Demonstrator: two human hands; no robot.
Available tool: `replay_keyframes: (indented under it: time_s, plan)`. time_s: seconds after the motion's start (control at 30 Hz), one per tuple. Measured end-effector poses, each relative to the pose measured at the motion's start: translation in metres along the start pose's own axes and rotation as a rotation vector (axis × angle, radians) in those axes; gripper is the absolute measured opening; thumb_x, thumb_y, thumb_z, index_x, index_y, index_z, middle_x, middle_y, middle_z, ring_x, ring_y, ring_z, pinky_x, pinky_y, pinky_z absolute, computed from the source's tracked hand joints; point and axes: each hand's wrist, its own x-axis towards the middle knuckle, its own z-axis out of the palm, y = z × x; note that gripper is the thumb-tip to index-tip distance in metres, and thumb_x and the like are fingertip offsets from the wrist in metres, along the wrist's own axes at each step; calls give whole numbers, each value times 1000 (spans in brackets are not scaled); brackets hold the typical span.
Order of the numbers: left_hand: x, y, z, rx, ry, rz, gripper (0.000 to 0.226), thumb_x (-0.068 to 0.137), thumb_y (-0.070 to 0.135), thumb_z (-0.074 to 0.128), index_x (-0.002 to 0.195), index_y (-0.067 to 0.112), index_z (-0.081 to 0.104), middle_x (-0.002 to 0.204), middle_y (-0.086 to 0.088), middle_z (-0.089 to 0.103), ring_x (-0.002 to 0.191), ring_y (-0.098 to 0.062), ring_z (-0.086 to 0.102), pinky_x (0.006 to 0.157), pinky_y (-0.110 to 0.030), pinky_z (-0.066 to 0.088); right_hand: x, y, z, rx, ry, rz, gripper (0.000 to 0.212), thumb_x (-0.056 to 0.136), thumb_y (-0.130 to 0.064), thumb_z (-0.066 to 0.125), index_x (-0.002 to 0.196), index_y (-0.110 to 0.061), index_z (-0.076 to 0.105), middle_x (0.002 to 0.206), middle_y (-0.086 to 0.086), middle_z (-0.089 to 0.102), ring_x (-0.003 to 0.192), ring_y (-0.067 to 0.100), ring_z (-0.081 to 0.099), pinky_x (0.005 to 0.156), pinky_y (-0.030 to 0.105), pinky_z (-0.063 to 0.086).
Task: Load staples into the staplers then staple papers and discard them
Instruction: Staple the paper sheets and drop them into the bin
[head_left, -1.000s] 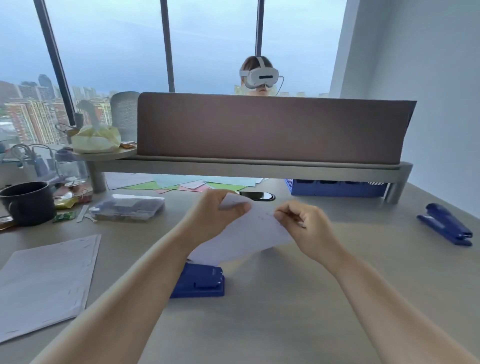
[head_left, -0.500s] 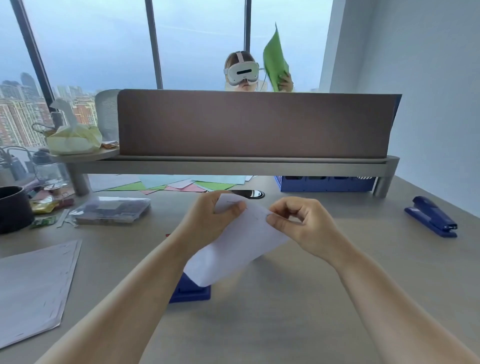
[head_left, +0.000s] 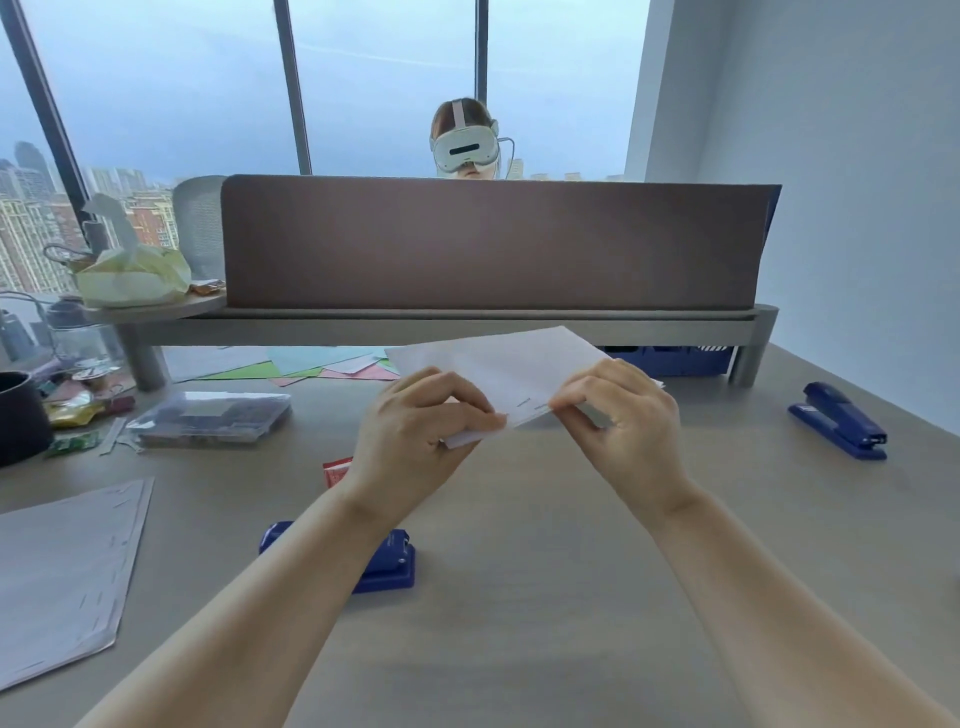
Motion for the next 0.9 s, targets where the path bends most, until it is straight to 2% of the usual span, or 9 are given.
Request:
replay_keyframes:
  time_s: [0.23,0.37,0.47,0.6,0.67,0.73,0.8,0.83,0.9]
  plan:
    - [-3,3,5,-35,82,-35,7,78,14,68,78,19,72,85,6,60,70,-17,57,59,-33,46,-2,0,-4,-13,9,4,14,81,-12,67,67,-9,66,66,4,66,62,26,59,59,36,50]
    - [0,15,3,-136,104,-173,6,77,10,69,77,12,74,81,6,64,75,-12,59,65,-23,48,-9,6,-14,-102,-142,111,18,84,-30,56,80,-15,65,76,-1,69,72,14,60,62,25,46]
    - [6,25,2,-169,165,-267,13,76,10,69,88,16,71,88,2,63,83,-13,59,73,-18,47,-20,11,-28,-178,-246,154,23,86,-31,46,81,-17,64,74,-2,69,67,18,61,55,26,42]
    - [14,39,16,-82,128,-644,68,75,25,72,133,21,37,138,-2,39,127,-15,34,100,-25,31,-26,12,-60,-91,-210,368,25,90,-30,46,82,-11,60,72,7,65,62,24,53,54,32,39]
    - [17,44,30,-253,9,-896,88,73,28,73,142,19,19,146,-2,27,135,-17,27,110,-33,26,-29,14,-80,-36,-184,504,28,92,-27,48,77,-4,54,66,15,56,57,26,44,53,30,31]
    - [21,51,49,-665,-160,-1055,77,76,29,71,138,16,27,136,-2,45,122,-18,47,112,-41,31,-32,15,-103,-39,-142,627,34,92,-22,49,64,-6,41,55,10,38,52,17,30,51,28,23]
    - [23,70,69,-940,-384,-1087,35,86,21,60,118,10,51,114,-6,64,92,-17,65,95,-37,48,-39,16,-126,-74,-105,726,40,92,-18,48,57,-15,28,54,-1,26,48,9,21,47,23,17]
    - [24,82,78,-959,-450,-1056,20,89,17,55,108,11,58,105,-7,68,83,-17,67,84,-32,54,-44,16,-138,-86,-89,768,40,92,-17,47,57,-14,28,55,-1,26,47,8,21,45,22,18]
    - [29,106,95,-919,-476,-984,14,92,11,50,96,15,63,96,-5,69,80,-19,67,72,-30,58,-56,17,-165,-137,-67,840,34,92,-19,47,62,-7,35,56,2,29,50,13,25,47,27,21]
